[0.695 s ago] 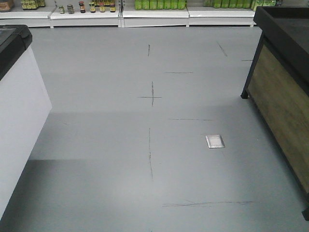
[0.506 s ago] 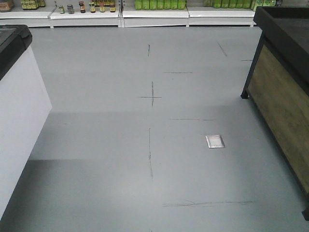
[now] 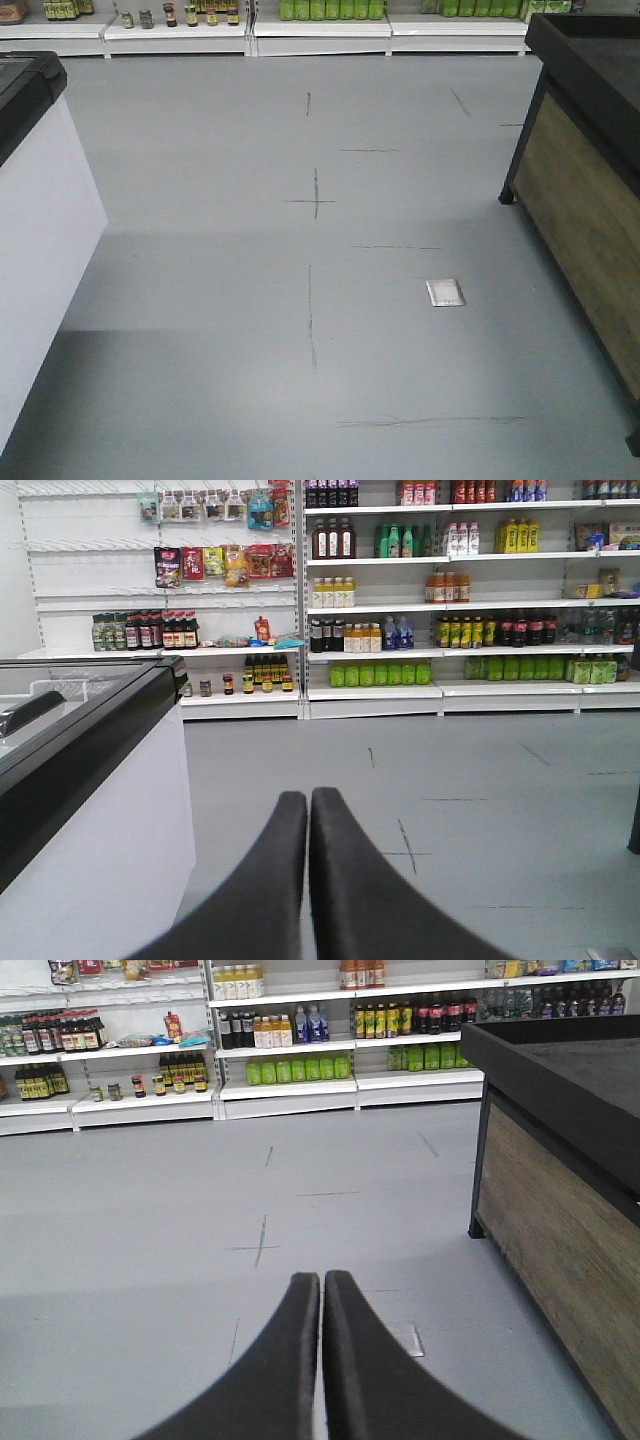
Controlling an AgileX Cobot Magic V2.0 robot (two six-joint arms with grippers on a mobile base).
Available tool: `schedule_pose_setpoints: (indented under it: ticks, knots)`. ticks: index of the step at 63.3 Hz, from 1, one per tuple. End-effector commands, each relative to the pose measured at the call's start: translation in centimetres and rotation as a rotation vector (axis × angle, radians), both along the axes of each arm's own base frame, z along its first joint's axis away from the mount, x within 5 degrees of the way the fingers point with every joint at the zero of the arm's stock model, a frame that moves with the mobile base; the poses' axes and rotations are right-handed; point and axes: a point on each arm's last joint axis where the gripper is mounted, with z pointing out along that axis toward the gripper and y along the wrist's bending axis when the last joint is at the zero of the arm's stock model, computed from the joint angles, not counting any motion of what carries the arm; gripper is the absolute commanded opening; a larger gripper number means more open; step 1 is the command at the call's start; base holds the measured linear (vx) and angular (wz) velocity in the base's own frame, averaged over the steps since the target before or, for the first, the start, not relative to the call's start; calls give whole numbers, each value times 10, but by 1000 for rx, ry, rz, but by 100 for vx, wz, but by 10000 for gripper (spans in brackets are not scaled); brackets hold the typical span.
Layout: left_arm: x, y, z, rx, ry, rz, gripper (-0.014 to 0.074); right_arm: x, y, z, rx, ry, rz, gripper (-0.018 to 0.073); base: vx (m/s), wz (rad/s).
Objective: Pick three apples into basket with both arms
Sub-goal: 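Drive the base forward along the aisle toward the fruit tables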
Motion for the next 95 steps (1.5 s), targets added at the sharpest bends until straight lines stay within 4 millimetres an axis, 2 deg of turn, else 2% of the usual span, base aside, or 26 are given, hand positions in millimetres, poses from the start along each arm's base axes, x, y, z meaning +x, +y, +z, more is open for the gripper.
schedule_pose_setpoints:
  ticks: [1,95]
  knots:
    - [-2,1,15,-9,-95,11,-6,0,1,2,-14,-68,17,-5,0,0]
    - [-2,1,15,-9,-95,11,-6,0,1,2,-14,-69,17,-5,4,5]
